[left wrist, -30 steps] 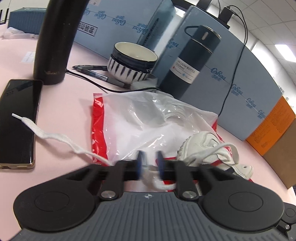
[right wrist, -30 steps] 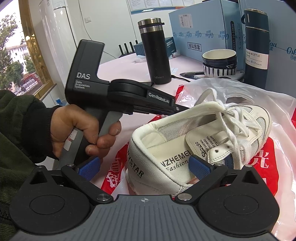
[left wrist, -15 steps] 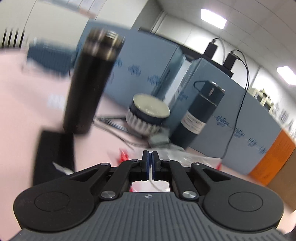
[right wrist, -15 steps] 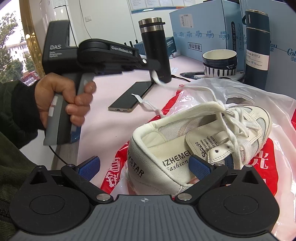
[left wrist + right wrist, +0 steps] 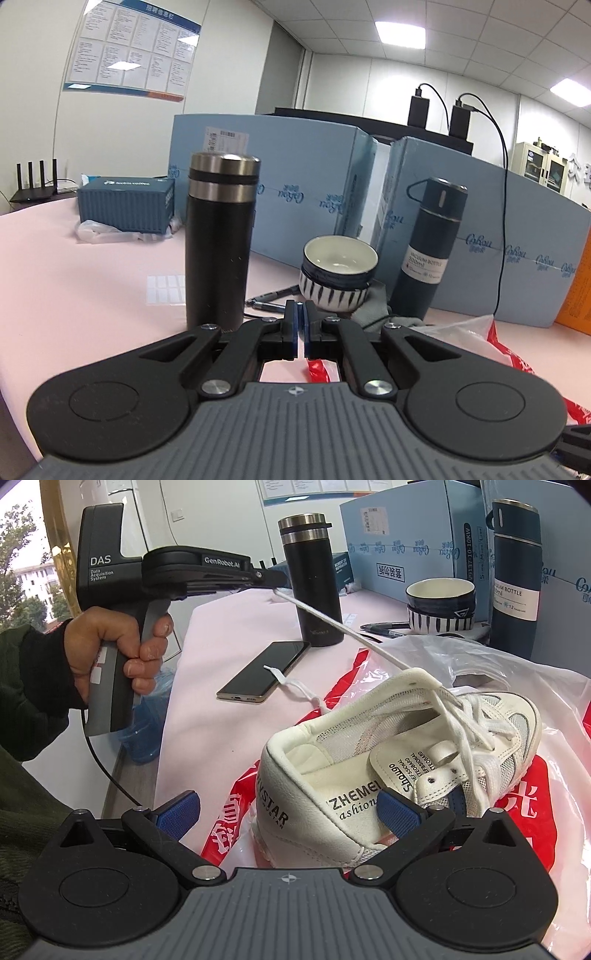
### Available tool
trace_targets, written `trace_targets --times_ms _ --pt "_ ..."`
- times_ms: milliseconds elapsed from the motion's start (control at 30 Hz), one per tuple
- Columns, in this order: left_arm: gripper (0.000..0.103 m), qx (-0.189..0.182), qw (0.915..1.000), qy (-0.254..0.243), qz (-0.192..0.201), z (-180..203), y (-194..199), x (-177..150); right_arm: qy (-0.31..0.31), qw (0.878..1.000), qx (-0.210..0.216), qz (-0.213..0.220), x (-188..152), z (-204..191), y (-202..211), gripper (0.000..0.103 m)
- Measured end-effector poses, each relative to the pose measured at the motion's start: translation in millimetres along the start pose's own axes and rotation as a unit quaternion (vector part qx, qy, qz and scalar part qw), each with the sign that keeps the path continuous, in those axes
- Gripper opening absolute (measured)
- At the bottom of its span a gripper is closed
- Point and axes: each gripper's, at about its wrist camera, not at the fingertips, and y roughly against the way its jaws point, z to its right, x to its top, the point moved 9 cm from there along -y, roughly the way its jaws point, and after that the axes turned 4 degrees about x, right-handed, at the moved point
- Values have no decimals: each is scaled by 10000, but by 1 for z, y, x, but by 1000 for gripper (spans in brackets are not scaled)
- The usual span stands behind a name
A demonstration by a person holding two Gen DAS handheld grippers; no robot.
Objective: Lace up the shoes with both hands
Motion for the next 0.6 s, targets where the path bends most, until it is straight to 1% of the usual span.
trace_targets --times_ms 167,333,500,600 --pt "2 303 9995 33 124 -19 1 11 -69 10000 3 7 0 1 0 103" --pt "2 603 9980 30 199 -45 3 22 -82 10000 -2 10 0 1 0 103" --pt "2 801 9964 -92 277 -63 9 31 -82 10000 -6 9 0 1 -1 103" --pt "3 853 9958 -113 314 -69 12 34 -69 10000 -7 2 0 0 -2 103"
